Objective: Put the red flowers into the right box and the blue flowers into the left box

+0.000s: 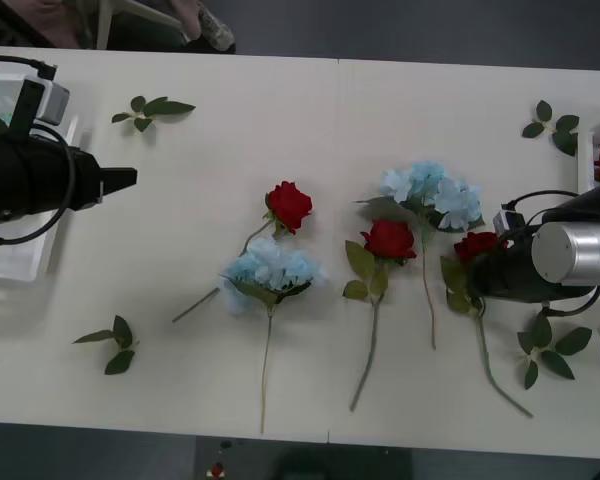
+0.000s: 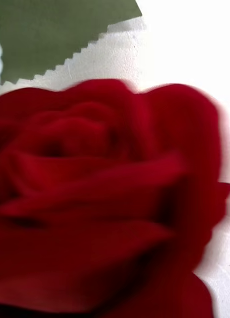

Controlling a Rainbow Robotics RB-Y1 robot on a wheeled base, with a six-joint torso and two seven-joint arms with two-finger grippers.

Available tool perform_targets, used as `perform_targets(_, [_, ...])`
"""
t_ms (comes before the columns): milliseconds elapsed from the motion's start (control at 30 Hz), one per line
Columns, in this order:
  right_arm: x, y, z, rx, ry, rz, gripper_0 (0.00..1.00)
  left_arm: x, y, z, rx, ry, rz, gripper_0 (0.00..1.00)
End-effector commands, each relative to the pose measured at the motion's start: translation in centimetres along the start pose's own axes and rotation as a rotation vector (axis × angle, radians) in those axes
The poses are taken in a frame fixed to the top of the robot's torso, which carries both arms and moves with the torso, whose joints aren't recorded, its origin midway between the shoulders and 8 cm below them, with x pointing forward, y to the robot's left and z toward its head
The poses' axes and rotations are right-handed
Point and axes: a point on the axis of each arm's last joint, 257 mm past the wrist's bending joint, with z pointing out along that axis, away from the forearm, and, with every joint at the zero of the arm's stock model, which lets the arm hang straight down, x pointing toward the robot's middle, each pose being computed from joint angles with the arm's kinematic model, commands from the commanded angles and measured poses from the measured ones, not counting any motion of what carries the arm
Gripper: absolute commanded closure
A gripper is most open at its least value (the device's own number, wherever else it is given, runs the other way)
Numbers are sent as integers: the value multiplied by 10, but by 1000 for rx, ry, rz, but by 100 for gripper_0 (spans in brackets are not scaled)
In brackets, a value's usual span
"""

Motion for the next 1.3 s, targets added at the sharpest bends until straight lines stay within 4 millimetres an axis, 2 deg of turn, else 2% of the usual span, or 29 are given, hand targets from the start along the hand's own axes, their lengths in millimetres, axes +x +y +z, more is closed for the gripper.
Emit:
perform_targets(33, [-14,0,-13,2,-28,-59,100,-18,-16,22,31,-7,2,0])
perform_targets(233, [-20,-4,-38,0,-26,-48,100,-19,-45,63,39,18,62,0])
perform_targets(333, [-25,-7,-58,4,-32,-51,100,-16,-60,82,47,35,78,0])
perform_targets(433, [-37,-20,-89,26,-64,-45,100,-10,-78,101,59,49,89,0])
perform_targets(500, [-44,-27,-103,38,-87,-43,100,-7,-83,106,58,57,101,0])
perform_targets(567, [-55,-44,-124,65,-126,-38,100,2,-89,115,50,77,123,0])
perform_targets(800, [-85,-105,-173,149,-226,21,100,32,-111,146,67,126,176,0])
perform_targets(967, [-101,-161,-205,230,-258,83,100,49,-133,164,98,147,218,0])
perform_targets(1033, [-108,-178,-212,243,-266,110,100,54,-139,169,107,157,225,0])
perform_targets(1167, [-137,-215,-223,284,-315,150,100,59,-149,177,119,177,238,0])
perform_targets(1300, [-165,-244,-222,311,-366,173,100,64,-151,180,121,187,238,0])
